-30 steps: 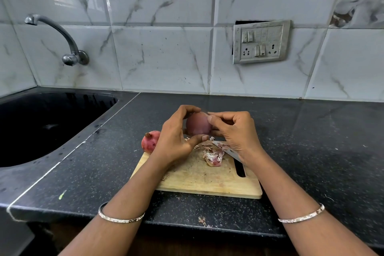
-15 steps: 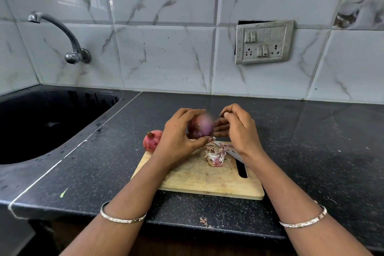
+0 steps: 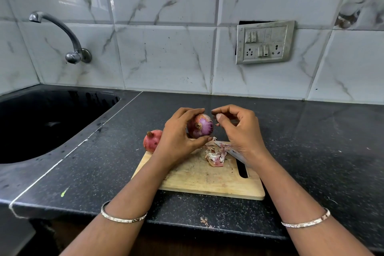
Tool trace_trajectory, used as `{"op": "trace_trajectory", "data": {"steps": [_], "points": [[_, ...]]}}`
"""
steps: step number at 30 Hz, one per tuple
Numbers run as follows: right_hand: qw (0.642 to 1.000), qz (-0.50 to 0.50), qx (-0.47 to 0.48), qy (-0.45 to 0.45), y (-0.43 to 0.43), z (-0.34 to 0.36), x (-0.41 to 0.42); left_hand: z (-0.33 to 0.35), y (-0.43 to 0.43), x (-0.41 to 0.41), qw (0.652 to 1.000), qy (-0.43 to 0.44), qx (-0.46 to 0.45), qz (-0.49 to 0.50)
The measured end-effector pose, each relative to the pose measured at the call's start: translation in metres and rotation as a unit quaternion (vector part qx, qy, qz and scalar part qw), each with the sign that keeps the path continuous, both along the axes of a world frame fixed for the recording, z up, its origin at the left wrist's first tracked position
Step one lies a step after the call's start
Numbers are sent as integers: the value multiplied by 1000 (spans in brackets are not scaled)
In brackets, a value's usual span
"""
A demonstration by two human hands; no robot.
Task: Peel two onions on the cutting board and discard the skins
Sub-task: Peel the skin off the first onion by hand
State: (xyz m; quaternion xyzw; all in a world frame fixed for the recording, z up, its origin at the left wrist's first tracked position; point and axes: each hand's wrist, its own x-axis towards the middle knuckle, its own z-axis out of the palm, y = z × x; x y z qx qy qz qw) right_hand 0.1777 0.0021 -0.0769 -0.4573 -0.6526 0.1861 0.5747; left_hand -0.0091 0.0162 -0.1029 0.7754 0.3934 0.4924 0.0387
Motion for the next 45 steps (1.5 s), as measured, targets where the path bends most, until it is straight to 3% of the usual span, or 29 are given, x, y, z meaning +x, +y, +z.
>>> {"op": "trace_trajectory", "data": {"steps": [18, 32, 40, 45], "points": [[997, 32, 52, -38, 0, -1, 3, 0, -3, 0, 1000, 11, 3, 6], [983, -35, 125, -126, -2, -4, -2, 3, -8, 1, 1000, 18, 6, 14], [995, -45, 66, -55, 2, -4, -2, 3, -7, 2, 1000, 12, 4, 8], [999, -23, 14, 36, 3, -3, -1, 4, -4, 4, 1000, -5, 21, -8]]}}
